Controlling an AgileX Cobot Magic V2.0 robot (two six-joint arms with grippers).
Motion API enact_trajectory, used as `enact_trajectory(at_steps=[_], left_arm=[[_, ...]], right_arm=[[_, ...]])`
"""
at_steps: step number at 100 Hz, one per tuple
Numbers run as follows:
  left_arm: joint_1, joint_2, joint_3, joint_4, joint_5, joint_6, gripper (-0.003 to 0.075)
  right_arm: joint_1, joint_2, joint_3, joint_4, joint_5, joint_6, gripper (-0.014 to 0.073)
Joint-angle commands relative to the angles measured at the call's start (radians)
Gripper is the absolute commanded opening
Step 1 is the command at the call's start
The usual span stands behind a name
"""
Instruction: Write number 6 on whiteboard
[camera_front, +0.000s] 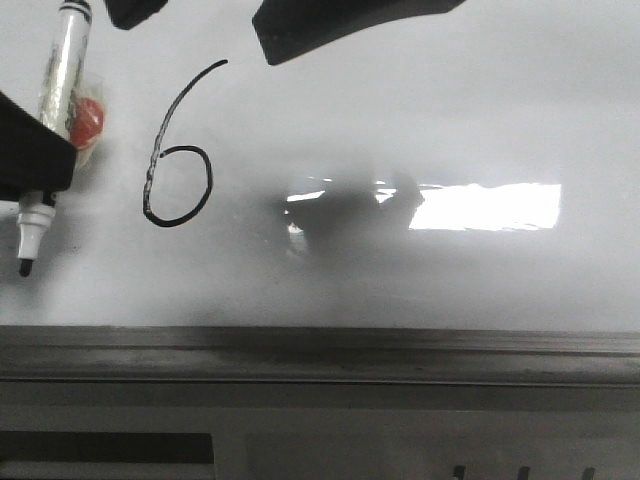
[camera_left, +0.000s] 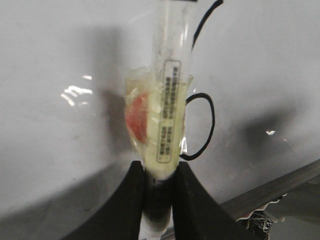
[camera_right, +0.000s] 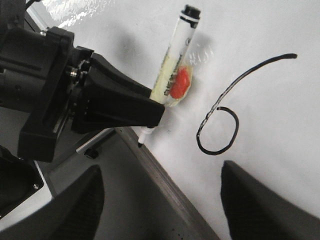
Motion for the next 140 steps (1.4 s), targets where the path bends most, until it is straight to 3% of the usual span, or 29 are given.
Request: enact_trajectory(at_steps=[1,51,58,75,82,121,130,140], left_arm=[[0.026,-0.013,-0.037,-0.051,0.016,-0.009,-0.0020],[0.034,0.027,-0.037,-0.079,0.001,-0.009,-0.0012],[0.034,0.027,-0.037,-0.079,-0.014,-0.009,0.0034],[0.034,0.027,-0.037,-0.079,-0.043,-0.009,0.0286],[0.034,0.027,-0.037,-0.080,-0.041,-0.009,0.0353],[0.034,0.003,-0.037,-0.101,-0.037,-0.009,0.0364],[0.034,-0.032,-0.037,-0.091,-0.040,-0.009,0.0360],[0.034,-0.089,-0.037,-0.047,-0.034,-0.009,0.0302]], right_arm=[[-0.007,-0.021,-0.028,0.006,-0.067,-0.011,0.0437],[-0.007,-0.021,-0.028,0.006,-0.069,-0.011,0.0437],[-0.007,-0.021,-0.028,0.006,-0.069,-0.011,0.0437],[-0.007,-0.021,-0.028,0.006,-0.069,-0.011,0.0437],[-0.007,-0.021,-0.028,0.006,-0.071,-0.011,0.0437],[-0.007,-0.021,-0.028,0.006,-0.076,-0.011,0.0434],[-0.007,-0.025,-0.028,0.006,-0.076,-0.011,0.0337],[-0.007,-0.038,-0.028,0.006,-0.076,-0.011,0.0115]])
